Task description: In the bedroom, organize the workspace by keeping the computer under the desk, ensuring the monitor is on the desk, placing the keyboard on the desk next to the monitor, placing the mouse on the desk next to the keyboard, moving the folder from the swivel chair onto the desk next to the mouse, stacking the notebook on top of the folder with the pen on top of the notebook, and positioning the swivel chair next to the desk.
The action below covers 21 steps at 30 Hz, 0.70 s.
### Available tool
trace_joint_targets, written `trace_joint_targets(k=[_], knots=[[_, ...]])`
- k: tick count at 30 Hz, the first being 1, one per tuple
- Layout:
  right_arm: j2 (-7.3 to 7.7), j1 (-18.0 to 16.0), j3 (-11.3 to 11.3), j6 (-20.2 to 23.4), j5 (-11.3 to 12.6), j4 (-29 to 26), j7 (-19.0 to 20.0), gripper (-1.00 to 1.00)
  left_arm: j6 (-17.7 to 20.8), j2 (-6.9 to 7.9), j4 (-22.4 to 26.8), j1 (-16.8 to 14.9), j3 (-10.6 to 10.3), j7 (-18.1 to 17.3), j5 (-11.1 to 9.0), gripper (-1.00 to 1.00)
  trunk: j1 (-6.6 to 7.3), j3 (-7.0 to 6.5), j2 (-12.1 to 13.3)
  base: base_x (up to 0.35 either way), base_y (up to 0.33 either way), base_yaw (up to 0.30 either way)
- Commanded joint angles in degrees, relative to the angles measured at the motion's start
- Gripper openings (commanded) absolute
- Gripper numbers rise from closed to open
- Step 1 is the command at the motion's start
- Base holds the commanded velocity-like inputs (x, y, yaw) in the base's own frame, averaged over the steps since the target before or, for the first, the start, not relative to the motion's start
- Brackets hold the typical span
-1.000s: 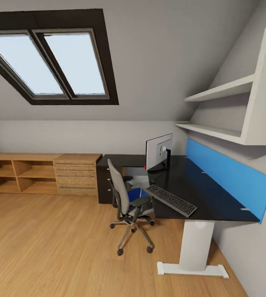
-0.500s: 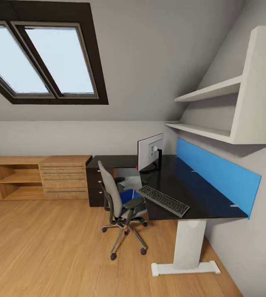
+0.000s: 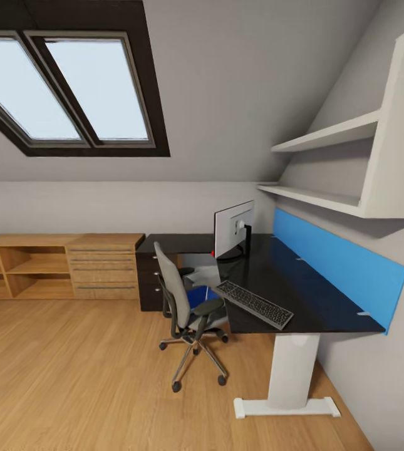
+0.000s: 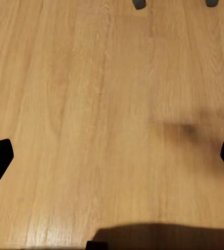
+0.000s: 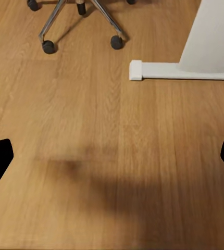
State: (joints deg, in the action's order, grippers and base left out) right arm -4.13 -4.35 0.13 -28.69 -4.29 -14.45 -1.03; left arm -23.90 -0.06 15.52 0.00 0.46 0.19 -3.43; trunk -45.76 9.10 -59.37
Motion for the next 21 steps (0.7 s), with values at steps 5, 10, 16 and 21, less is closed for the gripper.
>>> trace_joint_targets(k=[5, 10, 16, 21], knots=[[-0.02, 0.0, 0.0, -0.1, -0.4, 0.1, -0.1, 1.0, -0.1, 0.03, 0.0, 0.0, 0.0, 0.0, -0.3, 1.0, -0.01, 0.44, 0.0, 0.0, 0.0, 0.143], [-0.08, 0.0, -0.1, 0.2, -0.2, 0.3, -0.1, 1.0, -0.1, 0.04, 0.0, 0.0, 0.0, 0.0, -0.3, 1.0, -0.01, 0.84, 0.0, 0.0, 0.0, 0.13], [-0.15, 0.0, -0.2, 0.6, -0.1, 0.7, -0.1, 1.0, -0.1, -0.01, 0.0, 0.0, 0.0, 0.0, -0.3, 1.0, -0.01, 1.35, 0.0, 0.0, 0.0, 0.08], [-0.25, 0.0, -0.3, 0.6, 0.0, 1.6, -0.1, 1.0, -0.1, 0.04, 0.0, 0.0, 0.0, 0.0, -0.3, 1.0, -0.01, 1.8, 0.0, 0.0, 0.0, 0.03]])
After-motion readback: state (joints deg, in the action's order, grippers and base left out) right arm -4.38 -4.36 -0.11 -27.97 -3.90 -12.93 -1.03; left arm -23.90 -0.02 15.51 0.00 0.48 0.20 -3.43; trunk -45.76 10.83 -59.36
